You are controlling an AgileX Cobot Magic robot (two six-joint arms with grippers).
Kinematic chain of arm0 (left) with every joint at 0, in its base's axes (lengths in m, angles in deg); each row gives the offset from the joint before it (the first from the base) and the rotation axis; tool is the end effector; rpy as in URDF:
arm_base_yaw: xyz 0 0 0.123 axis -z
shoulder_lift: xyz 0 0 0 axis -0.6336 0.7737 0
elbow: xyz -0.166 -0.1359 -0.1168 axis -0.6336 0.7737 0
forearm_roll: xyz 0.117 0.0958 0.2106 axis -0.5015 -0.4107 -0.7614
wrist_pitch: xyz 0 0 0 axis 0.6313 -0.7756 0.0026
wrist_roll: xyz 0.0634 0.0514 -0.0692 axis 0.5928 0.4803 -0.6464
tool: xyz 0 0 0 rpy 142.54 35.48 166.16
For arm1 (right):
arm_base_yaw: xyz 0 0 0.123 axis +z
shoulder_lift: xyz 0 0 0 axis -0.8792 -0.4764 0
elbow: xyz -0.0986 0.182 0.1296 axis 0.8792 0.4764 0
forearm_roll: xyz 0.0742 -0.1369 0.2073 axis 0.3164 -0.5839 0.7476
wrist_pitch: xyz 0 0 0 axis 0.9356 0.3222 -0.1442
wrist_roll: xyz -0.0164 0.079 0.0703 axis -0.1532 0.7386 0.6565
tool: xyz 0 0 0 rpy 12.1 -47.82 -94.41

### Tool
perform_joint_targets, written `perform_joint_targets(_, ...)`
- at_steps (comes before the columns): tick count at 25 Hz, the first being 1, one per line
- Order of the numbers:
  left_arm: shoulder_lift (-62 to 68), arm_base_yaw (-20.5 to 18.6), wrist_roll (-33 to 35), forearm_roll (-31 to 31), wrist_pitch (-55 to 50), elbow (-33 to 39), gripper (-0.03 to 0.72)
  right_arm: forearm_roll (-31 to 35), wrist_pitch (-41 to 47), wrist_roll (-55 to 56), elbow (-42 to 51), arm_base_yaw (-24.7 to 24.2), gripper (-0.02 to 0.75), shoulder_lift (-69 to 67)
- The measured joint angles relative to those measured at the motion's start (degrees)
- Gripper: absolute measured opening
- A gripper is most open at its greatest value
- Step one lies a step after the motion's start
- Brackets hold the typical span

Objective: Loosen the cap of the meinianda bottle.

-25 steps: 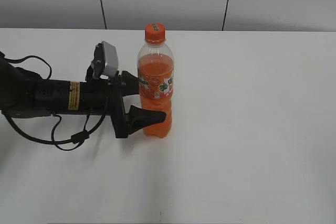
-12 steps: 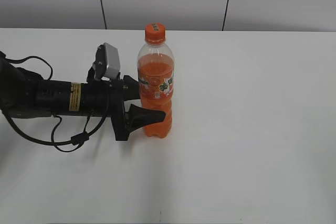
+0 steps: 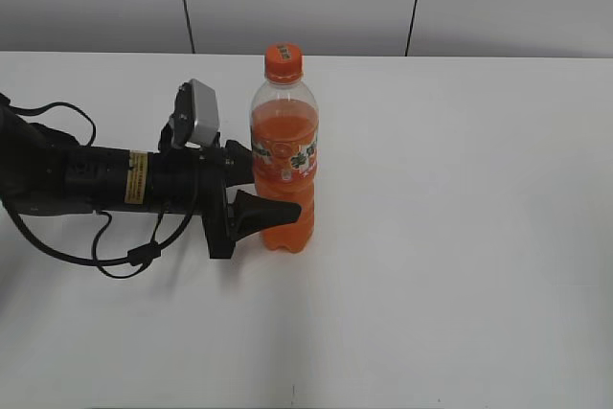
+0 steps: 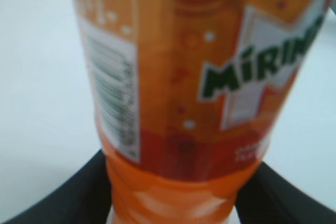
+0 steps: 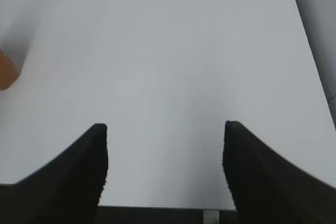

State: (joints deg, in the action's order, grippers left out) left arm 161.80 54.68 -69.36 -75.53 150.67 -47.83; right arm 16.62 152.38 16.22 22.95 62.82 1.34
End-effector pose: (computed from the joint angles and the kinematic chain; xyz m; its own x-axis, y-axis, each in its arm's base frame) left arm 0.3061 -0.1778 0.0404 -0.1014 0.3308 -0.9382 0.9798 0.1965 -0.0366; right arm 0.0971 0.0089 0.3200 -0.5843 -0.0773 -0.8078 -0.1110 0.9937 -0.0148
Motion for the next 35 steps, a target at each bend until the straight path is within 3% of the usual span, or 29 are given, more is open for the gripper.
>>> perform_joint_targets(12, 0.00, 0.00, 0.00, -0.13, 0.06, -0.07, 0.413, -0.57, 6.49, 2.45, -17.29, 0.00, 0.513, -30.80)
perform_joint_targets(20, 0.00, 0.00, 0.06, -0.78, 0.29, -0.20, 0.412, -3.64, 6.68, 3.25, -26.89, 0.00, 0.513, -44.33)
perform_joint_targets(29, 0.00, 0.00, 0.10, -0.85, 0.34, -0.20, 0.412, -1.69, 6.68, 3.38, -36.74, 0.19, 0.513, -55.51)
perform_joint_targets(35, 0.00, 0.00, 0.12, -0.85, 0.34, -0.20, 0.412, -1.63, 6.73, 3.90, -41.82, 5.03, 0.491, -60.49)
